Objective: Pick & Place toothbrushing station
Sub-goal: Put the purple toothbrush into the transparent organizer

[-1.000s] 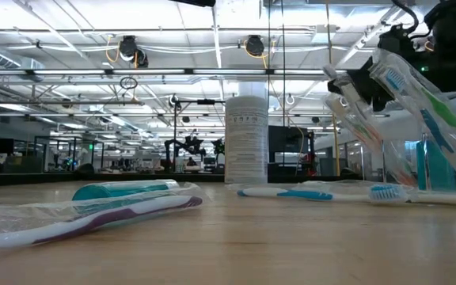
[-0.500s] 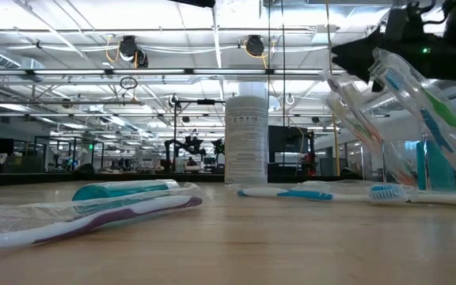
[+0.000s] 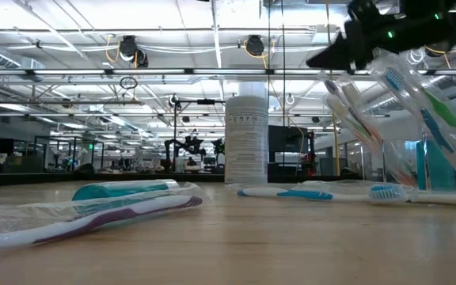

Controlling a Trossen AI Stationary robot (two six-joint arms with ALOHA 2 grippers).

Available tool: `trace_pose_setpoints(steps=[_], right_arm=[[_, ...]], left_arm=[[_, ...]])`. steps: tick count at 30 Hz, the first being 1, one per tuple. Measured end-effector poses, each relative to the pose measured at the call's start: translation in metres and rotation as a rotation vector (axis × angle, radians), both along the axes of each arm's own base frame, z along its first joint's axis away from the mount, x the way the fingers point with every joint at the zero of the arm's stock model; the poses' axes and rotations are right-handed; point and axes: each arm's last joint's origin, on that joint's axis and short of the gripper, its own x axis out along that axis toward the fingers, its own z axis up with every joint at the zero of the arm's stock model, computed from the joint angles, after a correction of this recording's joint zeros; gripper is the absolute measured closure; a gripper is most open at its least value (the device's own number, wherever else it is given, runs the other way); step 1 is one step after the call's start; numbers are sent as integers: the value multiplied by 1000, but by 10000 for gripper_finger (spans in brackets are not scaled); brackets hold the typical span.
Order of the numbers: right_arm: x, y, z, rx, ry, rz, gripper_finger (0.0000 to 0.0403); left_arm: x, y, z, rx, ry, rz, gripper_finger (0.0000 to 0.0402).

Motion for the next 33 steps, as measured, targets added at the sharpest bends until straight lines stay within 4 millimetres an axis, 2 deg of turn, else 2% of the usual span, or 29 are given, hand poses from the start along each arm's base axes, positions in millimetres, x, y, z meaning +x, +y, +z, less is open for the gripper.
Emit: trace_pose_setpoints(steps=[2,3,13,19,24,28,33], right_arm=[[2,-2,13,10,1,-8,283],[2,-2,13,28,25,-10,283],[-5,2,-18,146,323,-26,285],[-12,2,-10,130,276,-41,285],[-23,4,8,116,142,-24,285],[-30,10,21,117,39,78,290],[-31,18,26,126,-8,264,294]], left_arm=[[1,3,0,-6,-4,1,207],[1,4,0,-8,-3,-1,209],[1,12,-5,-45,27,23,199],[0,12,-11,-63,72,5,203],[-1,12,-16,-90,107,7,212],[-4,12,-21,-100,151,30,213],[-6,14,-29,-266,159,6,213]])
